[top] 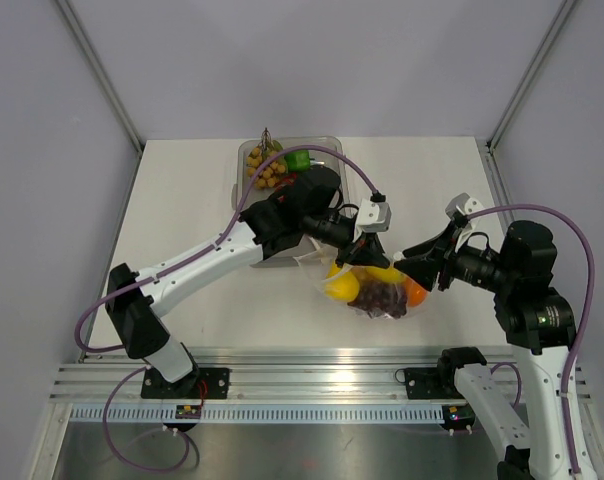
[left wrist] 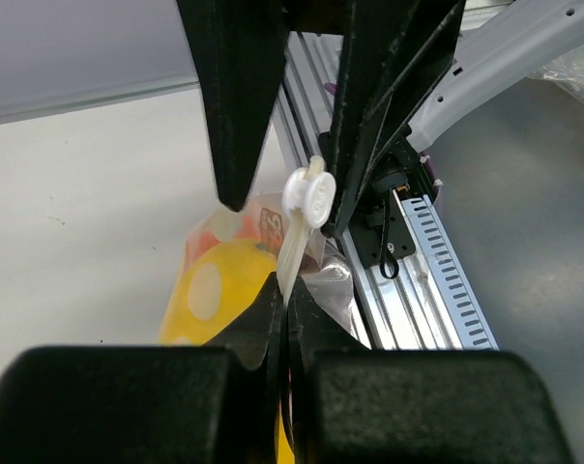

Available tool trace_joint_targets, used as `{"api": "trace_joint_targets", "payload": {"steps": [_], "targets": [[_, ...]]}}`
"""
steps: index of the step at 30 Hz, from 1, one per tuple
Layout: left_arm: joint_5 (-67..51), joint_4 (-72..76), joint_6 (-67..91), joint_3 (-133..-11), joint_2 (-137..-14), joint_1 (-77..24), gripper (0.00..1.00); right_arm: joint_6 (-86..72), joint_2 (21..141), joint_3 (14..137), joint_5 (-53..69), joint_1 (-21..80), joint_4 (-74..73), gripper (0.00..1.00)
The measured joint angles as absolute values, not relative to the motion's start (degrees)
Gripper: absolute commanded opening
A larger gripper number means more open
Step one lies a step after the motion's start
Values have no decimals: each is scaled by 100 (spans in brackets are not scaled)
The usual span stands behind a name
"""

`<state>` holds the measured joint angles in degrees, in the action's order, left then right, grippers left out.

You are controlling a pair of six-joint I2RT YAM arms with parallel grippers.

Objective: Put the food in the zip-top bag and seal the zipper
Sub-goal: Zip the zipper food storage bag at the center of the board.

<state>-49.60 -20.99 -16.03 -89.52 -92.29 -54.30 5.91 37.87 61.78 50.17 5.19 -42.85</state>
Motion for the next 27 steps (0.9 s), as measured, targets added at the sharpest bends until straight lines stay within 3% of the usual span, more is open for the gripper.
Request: {"api": "trace_joint_targets", "payload": {"steps": [1, 4, 8, 9, 12, 27], "targets": [[-4963, -2099, -1601, -8952, -9229, -5430, 0, 585, 3793, 6178, 5054, 519, -4259, 20], [-4960, -2097, -1601, -8952, -9229, -5430, 0, 486, 3817, 6178, 5087, 519, -4206, 4], [-5059, -2102, -1612, -8952, -9229, -5422, 1, 375, 3782, 6108, 5070, 519, -4058, 0], [-5113, -2108, -1634, -8952, -9229, -5417, 27, 331, 3747, 6058, 5068, 519, -3986, 0], [-5319, -2121, -1712, -8969, -9229, -5406, 54, 211, 3636, 5909, 5065, 521, -3822, 0], [-5961, -2128, -829, -10156, -9692, -5328, 43, -80, 3640, 5634, 5063, 519, -3496, 0]]}}
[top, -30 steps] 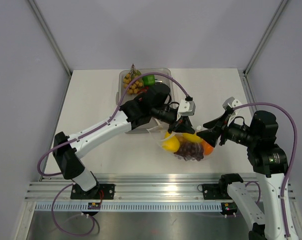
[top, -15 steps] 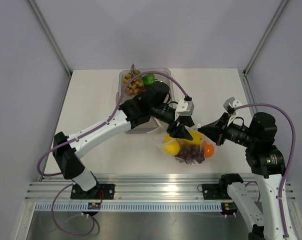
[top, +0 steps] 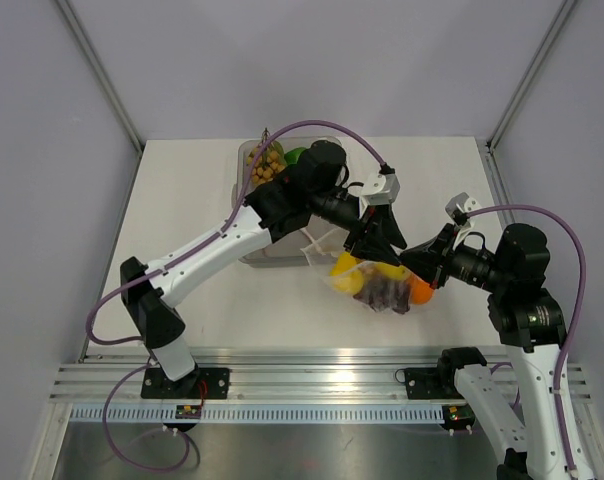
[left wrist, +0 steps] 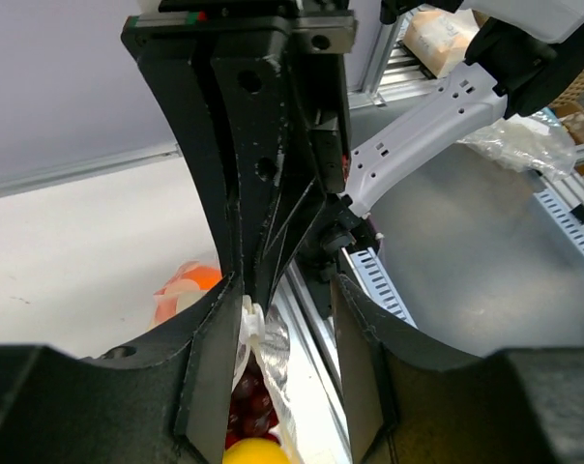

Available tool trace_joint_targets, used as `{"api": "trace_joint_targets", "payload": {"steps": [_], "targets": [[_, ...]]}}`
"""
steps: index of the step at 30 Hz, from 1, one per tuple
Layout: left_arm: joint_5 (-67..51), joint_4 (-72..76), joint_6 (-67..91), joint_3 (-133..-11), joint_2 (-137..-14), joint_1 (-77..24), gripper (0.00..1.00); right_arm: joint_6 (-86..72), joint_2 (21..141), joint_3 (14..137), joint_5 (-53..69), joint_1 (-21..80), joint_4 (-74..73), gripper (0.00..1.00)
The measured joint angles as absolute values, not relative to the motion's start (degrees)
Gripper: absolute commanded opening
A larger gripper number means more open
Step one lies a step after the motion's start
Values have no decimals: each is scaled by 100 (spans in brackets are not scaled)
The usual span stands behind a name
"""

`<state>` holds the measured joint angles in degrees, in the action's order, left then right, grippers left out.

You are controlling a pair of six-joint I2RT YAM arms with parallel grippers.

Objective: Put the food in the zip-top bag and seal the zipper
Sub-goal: Zip the zipper food storage bag at the center of the board.

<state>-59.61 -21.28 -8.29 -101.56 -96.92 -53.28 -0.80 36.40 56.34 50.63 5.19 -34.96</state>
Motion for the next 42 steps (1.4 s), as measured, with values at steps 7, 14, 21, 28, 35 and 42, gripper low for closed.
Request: {"api": "trace_joint_targets", "payload": {"steps": [7, 14, 21, 28, 35, 42], "targets": [[-5994, -2220, -543, -10298, -10025, -5295, 36, -93, 3656, 5601, 5057, 519, -3529, 0], [-5931, -2268, -543, -10298, -10025, -5290, 34, -99, 3653, 5599, 5057, 519, -3531, 0], [-5889, -2263, -545, -10256, -10022, -5280, 29, -117, 3638, 5590, 5043, 519, -3540, 0], [-5887, -2246, -521, -10215, -10022, -5242, 6, -123, 3632, 5590, 5015, 521, -3546, 0], [-5913, -2196, -460, -10158, -10022, -5225, 0, -209, 3588, 5546, 4877, 521, -3509, 0], [-5852, -1874, -405, -9931, -10018, -5166, 0, -607, 3293, 5282, 4320, 532, -3144, 0]]}}
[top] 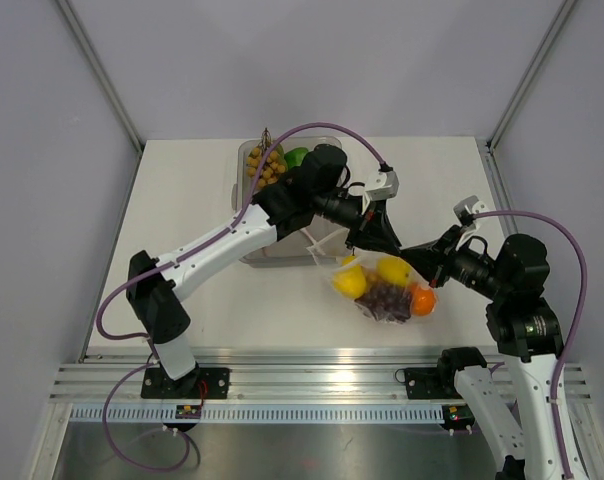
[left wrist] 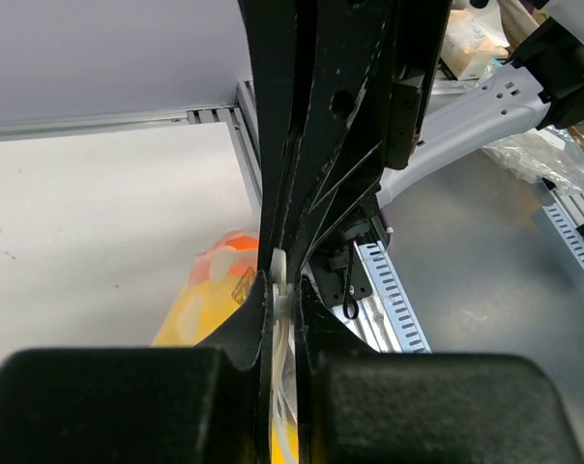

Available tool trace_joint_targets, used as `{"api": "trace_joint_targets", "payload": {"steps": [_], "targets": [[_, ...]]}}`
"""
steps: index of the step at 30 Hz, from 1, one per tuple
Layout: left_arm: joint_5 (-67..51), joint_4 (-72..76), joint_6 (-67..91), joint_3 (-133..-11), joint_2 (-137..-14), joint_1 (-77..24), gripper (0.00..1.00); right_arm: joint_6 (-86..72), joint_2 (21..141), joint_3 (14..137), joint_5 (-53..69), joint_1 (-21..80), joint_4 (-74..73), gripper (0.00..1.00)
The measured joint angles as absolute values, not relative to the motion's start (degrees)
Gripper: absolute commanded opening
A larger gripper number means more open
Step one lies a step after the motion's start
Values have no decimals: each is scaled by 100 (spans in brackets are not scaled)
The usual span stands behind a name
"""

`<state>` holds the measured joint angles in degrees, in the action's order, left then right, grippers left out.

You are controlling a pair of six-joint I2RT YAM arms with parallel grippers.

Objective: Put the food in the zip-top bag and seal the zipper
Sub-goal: Zip the zipper food storage bag at the center of the board.

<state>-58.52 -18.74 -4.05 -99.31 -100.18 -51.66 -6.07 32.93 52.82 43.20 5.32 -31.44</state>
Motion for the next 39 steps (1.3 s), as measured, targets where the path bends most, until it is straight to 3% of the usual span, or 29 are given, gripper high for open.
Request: {"api": "trace_joint_targets", "payload": {"steps": [14, 39], "targets": [[-5732, -1883, -290, -9371, -10012, -4845, 0, -893, 3203, 5164, 3304, 530, -2707, 0], [-3776, -2615, -360, -7701, -9091, -4309, 0, -790, 3192, 4694, 1509, 532, -2333, 0]]}}
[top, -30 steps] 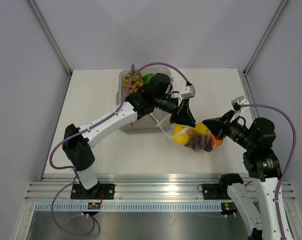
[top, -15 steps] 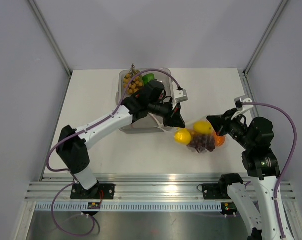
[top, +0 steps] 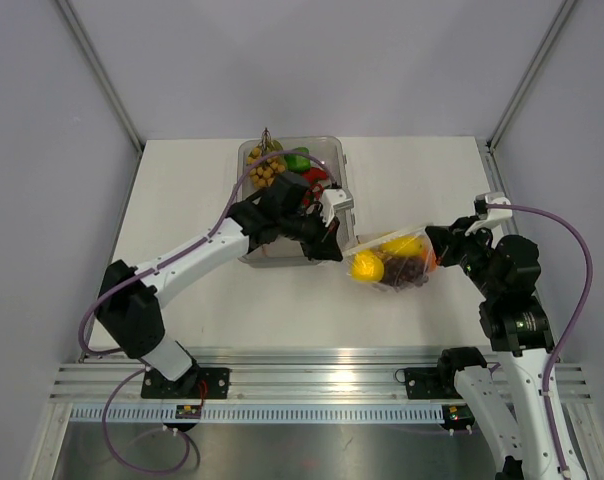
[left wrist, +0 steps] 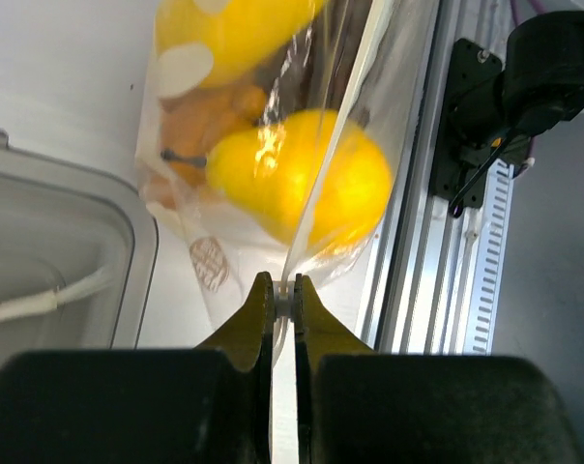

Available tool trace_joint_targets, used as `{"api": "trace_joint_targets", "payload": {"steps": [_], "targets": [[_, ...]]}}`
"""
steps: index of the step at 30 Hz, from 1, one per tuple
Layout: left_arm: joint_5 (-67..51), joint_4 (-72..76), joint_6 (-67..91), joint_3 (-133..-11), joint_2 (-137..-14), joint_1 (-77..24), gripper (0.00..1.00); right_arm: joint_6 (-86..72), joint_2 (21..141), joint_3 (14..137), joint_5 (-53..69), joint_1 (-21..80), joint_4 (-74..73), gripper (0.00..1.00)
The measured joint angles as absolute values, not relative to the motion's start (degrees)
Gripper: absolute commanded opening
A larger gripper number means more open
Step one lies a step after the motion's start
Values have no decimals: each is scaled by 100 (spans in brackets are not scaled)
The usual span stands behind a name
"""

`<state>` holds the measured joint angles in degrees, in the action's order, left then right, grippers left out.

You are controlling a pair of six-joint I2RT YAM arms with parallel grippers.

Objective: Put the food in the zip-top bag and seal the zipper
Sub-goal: Zip the zipper food storage bag at the center of the board, then place the zipper food storage bag at the center of the board.

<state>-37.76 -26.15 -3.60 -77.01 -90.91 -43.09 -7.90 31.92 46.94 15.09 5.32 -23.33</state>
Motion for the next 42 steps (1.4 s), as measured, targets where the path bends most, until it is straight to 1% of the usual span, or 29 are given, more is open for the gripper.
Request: {"api": "trace_joint_targets", "payload": {"steps": [8, 15, 21, 25, 29, 32, 38, 42], "targets": [[-3308, -3105, -445, -7135, -8357, -4252, 0, -777, 3236, 4692, 1267, 532, -2215, 0], [-3153, -2967, -285, -6678, -7811, -4244, 0, -797, 3315, 4692, 1372, 556, -2226, 0], [-3133, -2912, -117, -6661, -7771, -4237, 0, -794, 3328, 4692, 1382, 561, -2226, 0], [-3151, -2880, 91, -6849, -7863, -4237, 0, -799, 3321, 4692, 1146, 561, -2228, 0], [-3135, -2842, 316, -7282, -8143, -4239, 0, -816, 3299, 4692, 631, 550, -2265, 0], [-3109, -2842, 405, -7856, -8562, -4322, 0, -840, 3306, 4692, 204, 541, -2263, 0], [-3092, -2840, 432, -9588, -9880, -4512, 0, -801, 3586, 4698, -679, 523, -2029, 0], [-2969, -2832, 294, -10886, -10772, -4504, 0, -377, 4060, 4762, -1323, 523, -1424, 0]]}}
